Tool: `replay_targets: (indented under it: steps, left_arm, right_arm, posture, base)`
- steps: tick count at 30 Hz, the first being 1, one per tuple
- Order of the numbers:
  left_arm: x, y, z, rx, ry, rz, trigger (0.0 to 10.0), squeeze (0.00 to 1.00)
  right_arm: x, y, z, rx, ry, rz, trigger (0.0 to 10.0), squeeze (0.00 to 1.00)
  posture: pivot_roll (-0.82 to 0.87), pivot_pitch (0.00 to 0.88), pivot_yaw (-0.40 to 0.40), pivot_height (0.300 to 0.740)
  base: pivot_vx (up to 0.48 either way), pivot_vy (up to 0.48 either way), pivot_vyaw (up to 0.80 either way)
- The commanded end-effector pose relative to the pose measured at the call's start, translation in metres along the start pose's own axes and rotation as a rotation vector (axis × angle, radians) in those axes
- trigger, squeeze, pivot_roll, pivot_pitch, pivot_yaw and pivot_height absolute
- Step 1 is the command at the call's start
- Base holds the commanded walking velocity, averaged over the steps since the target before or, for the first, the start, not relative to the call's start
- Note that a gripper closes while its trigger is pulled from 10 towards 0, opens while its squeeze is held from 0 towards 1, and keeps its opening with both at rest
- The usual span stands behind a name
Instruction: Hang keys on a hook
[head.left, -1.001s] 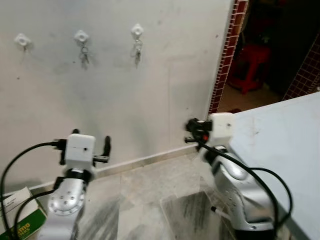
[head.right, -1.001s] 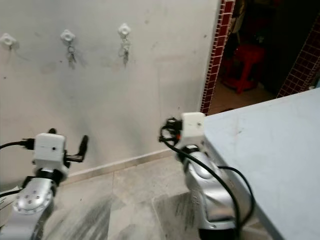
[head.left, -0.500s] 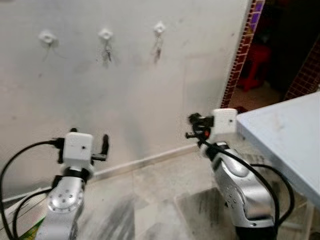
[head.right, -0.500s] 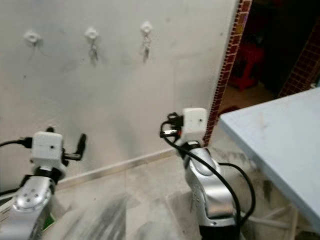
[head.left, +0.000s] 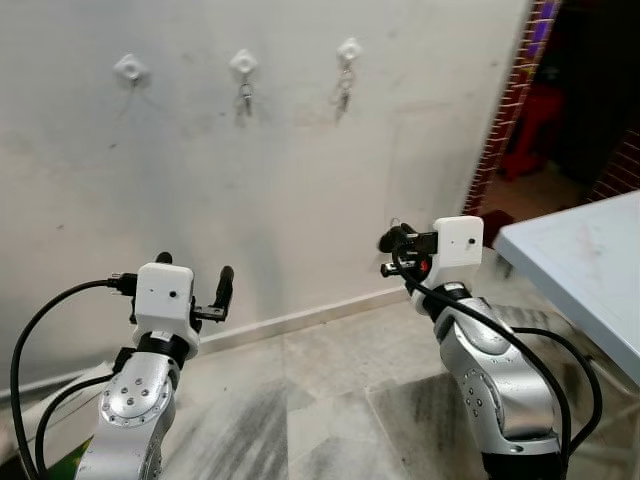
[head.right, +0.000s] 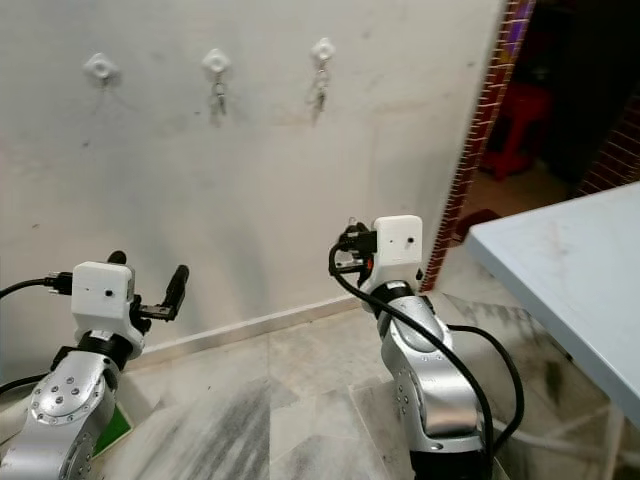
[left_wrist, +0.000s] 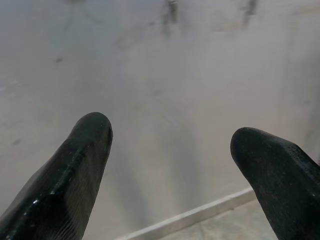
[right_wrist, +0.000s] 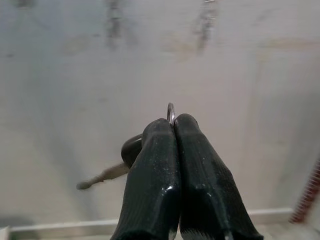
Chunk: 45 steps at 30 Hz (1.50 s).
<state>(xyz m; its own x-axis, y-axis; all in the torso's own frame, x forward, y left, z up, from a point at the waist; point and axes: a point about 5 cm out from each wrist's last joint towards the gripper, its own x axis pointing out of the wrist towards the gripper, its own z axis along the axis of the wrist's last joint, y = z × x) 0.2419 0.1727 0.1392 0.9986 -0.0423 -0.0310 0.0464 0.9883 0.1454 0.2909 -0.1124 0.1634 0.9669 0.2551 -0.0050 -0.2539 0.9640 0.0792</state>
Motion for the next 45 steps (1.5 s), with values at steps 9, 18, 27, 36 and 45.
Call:
replay_targets:
  steps: [9, 18, 27, 36, 45]
  left_arm:
    - [0.0, -0.002, 0.004, -0.016, -0.013, -0.025, 10.0, 0.0]
    - [-0.001, -0.004, 0.003, -0.02, -0.004, -0.036, 10.0, 0.0]
    - [-0.001, -0.006, 0.003, -0.042, -0.004, -0.054, 10.0, 0.0]
    - [-0.002, -0.007, 0.002, -0.063, 0.003, -0.081, 10.0, 0.0]
    - [-0.004, -0.012, 0.005, -0.081, -0.012, -0.109, 10.0, 0.0]
  right_arm:
    - [0.003, 0.004, 0.003, -0.007, -0.013, 0.021, 10.0, 0.0]
    - [0.002, 0.006, 0.001, -0.005, -0.009, 0.026, 10.0, 0.0]
    - [0.002, 0.005, 0.0, 0.008, -0.005, 0.025, 10.0, 0.0]
    - [0.002, 0.005, -0.002, 0.01, 0.001, 0.032, 10.0, 0.0]
    - [0.004, 0.009, -0.002, 0.023, 0.002, 0.054, 10.0, 0.0]
  posture:
    - [0.13, 0.0, 0.025, 0.74]
    - [0.13, 0.0, 0.027, 0.74]
    - [0.13, 0.0, 0.027, 0.74]
    - [0.14, 0.0, 0.024, 0.74]
    - [0.14, 0.0, 0.022, 0.74]
  base:
    - [0.0, 0.0, 0.8]
    - [0.0, 0.0, 0.8]
    - [0.0, 0.0, 0.26]
    - [0.0, 0.0, 0.0]
    - [0.32, 0.0, 0.0]
